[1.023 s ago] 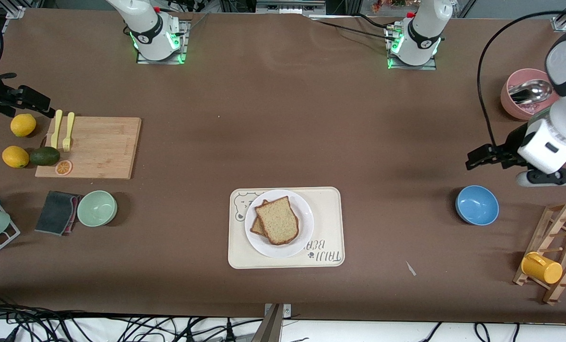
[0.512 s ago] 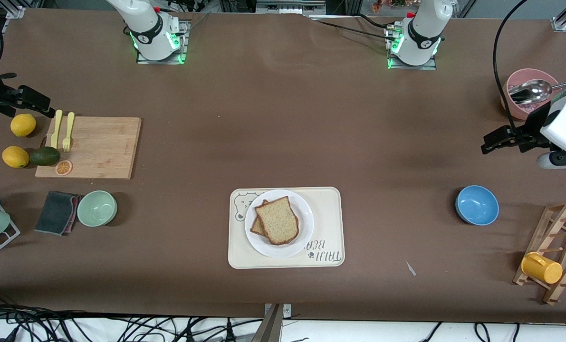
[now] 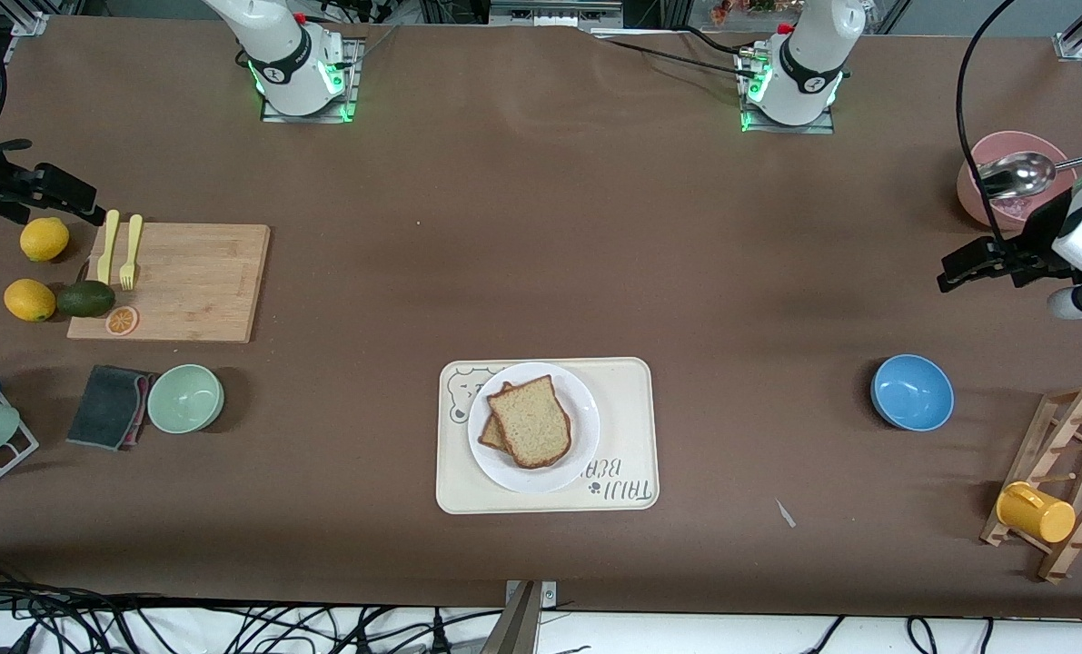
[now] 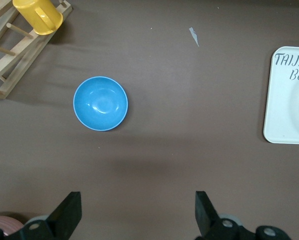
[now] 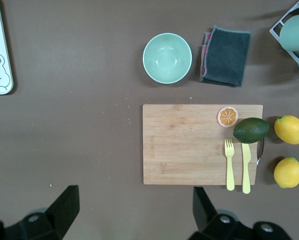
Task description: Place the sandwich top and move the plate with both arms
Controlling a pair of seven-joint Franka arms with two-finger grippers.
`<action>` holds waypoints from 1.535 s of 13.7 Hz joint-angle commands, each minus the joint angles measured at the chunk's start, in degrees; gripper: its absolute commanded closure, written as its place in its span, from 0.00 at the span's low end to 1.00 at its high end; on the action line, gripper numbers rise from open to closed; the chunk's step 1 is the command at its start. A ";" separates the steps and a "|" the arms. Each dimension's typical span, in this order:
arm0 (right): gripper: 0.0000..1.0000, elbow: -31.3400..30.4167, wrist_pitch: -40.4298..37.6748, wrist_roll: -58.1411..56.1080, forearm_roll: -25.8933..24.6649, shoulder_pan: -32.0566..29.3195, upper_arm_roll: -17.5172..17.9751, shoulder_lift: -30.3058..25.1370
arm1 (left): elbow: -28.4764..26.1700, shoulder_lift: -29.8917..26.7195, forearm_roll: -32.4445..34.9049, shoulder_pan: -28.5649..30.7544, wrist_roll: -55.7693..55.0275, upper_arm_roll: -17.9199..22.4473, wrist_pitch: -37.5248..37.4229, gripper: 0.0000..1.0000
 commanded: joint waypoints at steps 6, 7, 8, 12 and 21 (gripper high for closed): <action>0.00 1.41 -1.15 -0.88 0.93 -0.08 -0.09 0.49 | 0.55 -0.16 1.41 2.25 -0.15 -2.60 -0.27 0.00; 0.00 1.33 -1.15 -0.88 0.93 -0.08 -0.09 0.49 | 0.55 -0.25 1.41 2.25 -0.15 -2.69 0.26 0.00; 0.00 1.41 -1.15 -0.88 0.84 0.01 -0.09 0.49 | 0.55 -0.25 1.41 2.17 -0.15 -2.78 0.35 0.00; 0.00 1.41 -1.15 -0.88 0.93 0.01 -0.09 0.49 | 0.55 -0.34 1.58 1.90 -0.59 -3.04 0.35 0.00; 0.00 1.41 -1.15 -0.88 0.84 0.01 -0.09 0.49 | 0.63 -0.51 2.02 1.99 -0.94 -3.92 0.26 0.00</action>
